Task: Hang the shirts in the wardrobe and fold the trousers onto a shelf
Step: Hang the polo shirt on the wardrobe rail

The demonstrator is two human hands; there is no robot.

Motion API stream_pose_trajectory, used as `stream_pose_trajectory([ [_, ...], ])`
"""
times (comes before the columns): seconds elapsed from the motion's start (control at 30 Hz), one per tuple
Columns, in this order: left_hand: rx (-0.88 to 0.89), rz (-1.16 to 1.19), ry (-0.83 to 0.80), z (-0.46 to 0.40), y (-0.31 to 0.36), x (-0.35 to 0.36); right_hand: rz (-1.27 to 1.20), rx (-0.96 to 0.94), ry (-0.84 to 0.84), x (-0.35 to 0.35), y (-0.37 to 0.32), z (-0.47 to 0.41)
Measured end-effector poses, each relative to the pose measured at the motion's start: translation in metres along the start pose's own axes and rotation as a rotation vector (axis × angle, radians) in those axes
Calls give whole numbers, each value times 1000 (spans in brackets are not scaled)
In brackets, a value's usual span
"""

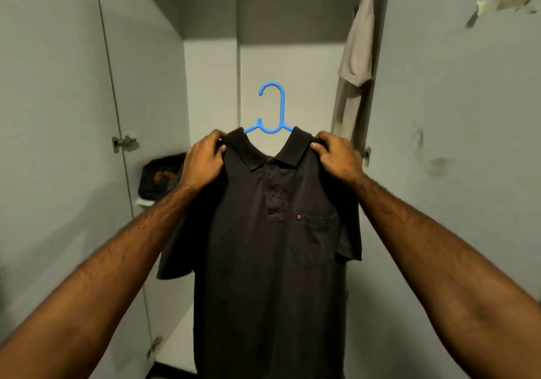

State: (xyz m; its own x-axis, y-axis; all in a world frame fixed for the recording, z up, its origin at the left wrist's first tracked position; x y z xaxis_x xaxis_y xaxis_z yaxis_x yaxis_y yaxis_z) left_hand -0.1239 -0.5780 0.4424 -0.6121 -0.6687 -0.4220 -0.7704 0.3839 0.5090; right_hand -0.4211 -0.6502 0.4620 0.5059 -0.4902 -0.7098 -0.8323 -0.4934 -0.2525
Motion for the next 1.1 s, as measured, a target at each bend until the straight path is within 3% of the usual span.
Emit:
stream_pose_trajectory([
  [0.3, 126, -169, 17, -215, -38, 59, 113, 10, 247, 4, 16, -206],
  [0.57, 272, 9, 143, -402, -26, 125, 415, -38, 465, -43, 17, -366],
  [0.73, 313, 78, 59, -478, -15, 192, 774, -93, 530, -62, 18, -435],
  [1.1, 525, 126, 41, -590, 53, 291, 1025, 32, 635, -114, 47, -550],
])
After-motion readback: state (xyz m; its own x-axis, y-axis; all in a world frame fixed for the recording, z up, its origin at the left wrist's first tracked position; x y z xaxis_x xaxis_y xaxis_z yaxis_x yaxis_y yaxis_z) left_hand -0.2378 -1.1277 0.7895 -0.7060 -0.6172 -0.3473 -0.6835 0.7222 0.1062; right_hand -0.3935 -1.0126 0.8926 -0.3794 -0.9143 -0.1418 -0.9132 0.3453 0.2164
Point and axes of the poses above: each hand's wrist, its own z-axis away from the middle knuckle, its own x-axis out of the palm, y = z × x, the point moved 7 cm from there along -z, towards the middle knuckle, and after that the axes turned 11 degrees about z, right-handed, at the moved point
